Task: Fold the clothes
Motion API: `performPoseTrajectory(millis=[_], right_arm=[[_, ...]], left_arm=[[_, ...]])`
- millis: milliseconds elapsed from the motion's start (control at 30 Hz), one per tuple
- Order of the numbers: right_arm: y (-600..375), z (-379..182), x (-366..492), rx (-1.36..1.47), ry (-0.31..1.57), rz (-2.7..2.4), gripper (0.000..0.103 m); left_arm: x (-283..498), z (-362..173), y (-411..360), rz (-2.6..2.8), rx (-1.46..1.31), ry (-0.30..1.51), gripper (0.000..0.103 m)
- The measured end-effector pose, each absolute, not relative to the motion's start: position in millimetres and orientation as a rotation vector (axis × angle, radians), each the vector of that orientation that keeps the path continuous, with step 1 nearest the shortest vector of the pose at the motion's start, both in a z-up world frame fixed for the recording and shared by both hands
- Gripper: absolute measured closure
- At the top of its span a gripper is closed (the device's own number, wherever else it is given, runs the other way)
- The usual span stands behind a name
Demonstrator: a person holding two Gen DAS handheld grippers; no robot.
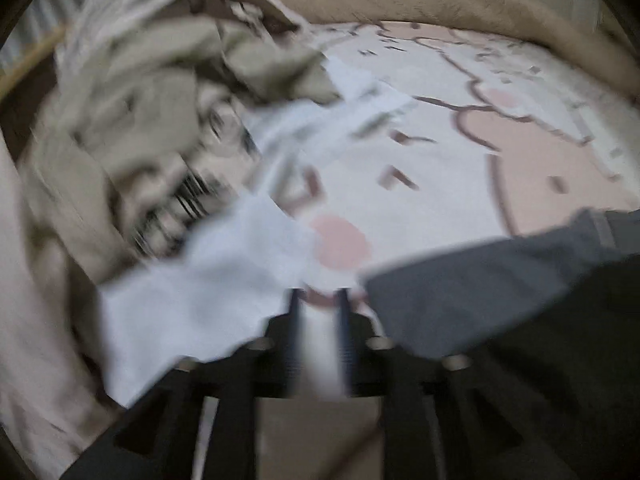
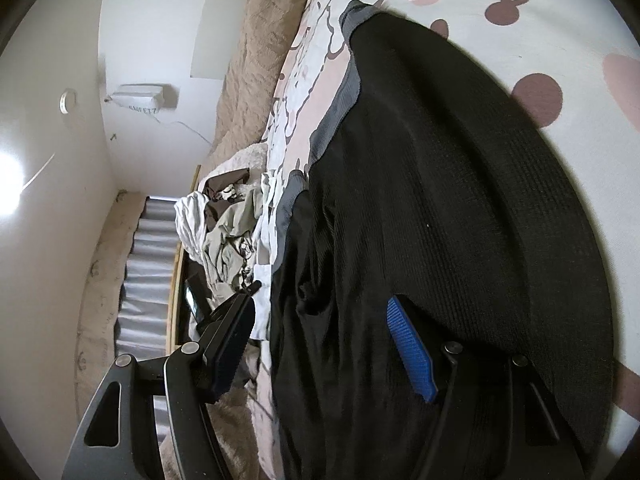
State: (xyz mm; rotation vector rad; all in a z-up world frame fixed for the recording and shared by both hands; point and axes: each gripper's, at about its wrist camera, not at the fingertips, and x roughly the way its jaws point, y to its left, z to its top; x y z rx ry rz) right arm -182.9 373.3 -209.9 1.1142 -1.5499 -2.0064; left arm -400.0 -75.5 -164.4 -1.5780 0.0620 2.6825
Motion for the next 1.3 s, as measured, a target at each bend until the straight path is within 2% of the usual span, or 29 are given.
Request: performPoseTrajectory(millis=[33,133,200,300,333,367,400,433,533,767,833,900,933,967,1167,1300], right_arm=[[373,-210,-183,1.115,-1.543,-2.011,0.034],[371,-209,-182,1.116,-1.522,-2.027,0.034],[370,-208,-182,1.117,-1.507,-2.039,0.034],[369,-208,-182,1.120,-1.489,-2.047,0.034],[369,-208,-182,1.120,-1.488,-2.046,0.034],[369,-208,-182,1.120,-1.486,-2.045,0.034],[369,-208,-182,1.121,-1.481,-2.047,0.034],[368,-208,-182,1.125,-1.468,-2.056,0.034],[364,-206,-182,1.137,-1.427,-2.083,0.034],[356,-203,-181,1.165,-1.329,-2.147,0.034],[355,-203,-181,1.168,-1.314,-2.157,0.034],[354,-202,-180,1.171,-1.300,-2.166,0.034],[353,-202,-180,1.173,-1.292,-2.171,0.034],[353,-202,-180,1.174,-1.288,-2.174,0.034],[354,-197,-178,1.174,-1.292,-2.189,0.037],[372,-183,-167,1.122,-1.342,-2.227,0.039]], left_arm=[[-392,-164,-77,2.633,-1.566,-0.028,0.035],[-385,-166,-72,2.558,-1.588,-0.139,0.035],[-390,-173,-62,2.568,-1.630,-0.099,0.035],[-405,-187,-44,2.610,-1.689,0.077,0.036],[-407,-190,-39,2.617,-1.686,0.082,0.049],[-405,-188,-33,2.610,-1.658,0.074,0.079],[-403,-185,-27,2.600,-1.625,0.065,0.098],[-401,-181,-21,2.589,-1.592,0.056,0.099],[-402,-166,-18,2.676,-1.495,0.186,0.099],[-424,-167,-56,2.849,-1.561,0.226,0.099],[-423,-166,-69,2.856,-1.579,0.114,0.098],[-415,-160,-77,2.850,-1.586,0.014,0.089],[-405,-153,-77,2.847,-1.564,0.014,0.081],[-394,-145,-75,2.842,-1.536,0.025,0.079],[-278,-108,-20,2.479,-1.451,0.104,0.079],[-187,-114,44,2.131,-1.471,0.267,0.079]])
